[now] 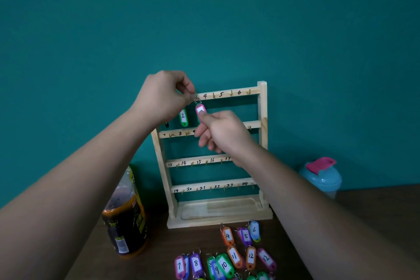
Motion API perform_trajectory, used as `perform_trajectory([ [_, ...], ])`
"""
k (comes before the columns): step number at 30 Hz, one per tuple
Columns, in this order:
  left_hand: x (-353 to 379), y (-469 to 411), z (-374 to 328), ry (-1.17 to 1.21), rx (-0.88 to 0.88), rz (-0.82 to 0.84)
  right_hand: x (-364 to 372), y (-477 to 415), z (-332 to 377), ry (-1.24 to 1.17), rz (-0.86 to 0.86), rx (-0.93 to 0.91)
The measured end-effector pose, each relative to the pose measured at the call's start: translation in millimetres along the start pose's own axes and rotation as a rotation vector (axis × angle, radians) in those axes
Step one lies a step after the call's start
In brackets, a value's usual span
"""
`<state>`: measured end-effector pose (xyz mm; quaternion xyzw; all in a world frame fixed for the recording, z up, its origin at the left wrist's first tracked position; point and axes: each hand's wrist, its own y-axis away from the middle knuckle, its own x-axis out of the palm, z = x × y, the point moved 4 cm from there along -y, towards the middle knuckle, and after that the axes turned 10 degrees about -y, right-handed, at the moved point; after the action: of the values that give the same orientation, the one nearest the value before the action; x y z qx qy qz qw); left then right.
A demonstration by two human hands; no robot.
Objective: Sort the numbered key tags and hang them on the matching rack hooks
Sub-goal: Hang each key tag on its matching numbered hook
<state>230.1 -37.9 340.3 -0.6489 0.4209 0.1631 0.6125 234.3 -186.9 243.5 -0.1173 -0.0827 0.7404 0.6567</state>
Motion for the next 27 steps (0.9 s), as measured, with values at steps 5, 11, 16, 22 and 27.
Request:
perform_trajectory([
  [5,-5.9,24.6,-1.0,0.065,-0.040,-0.099,-12.1,19.8,-8.9,0.141,-0.075,-0.036],
  [11,8.5,76.1,3.5,0.081,-0.086,-0.188,-28.0,55.7,-36.4,0.239,-0.100,-0.091],
  [16,48.5,121.1,12.4,0.171,-0.140,-0.117,-39.6,81.4,-74.4,0.348,-0.144,-0.113],
  [22,117.4,168.1,26.8,0.235,-0.243,0.050,-40.6,103.2,-122.0,0.405,-0.157,-0.043],
  [27,162.4,198.1,33.8,0.266,-0.282,0.177,-37.3,102.1,-154.1,0.619,-0.144,-0.008],
])
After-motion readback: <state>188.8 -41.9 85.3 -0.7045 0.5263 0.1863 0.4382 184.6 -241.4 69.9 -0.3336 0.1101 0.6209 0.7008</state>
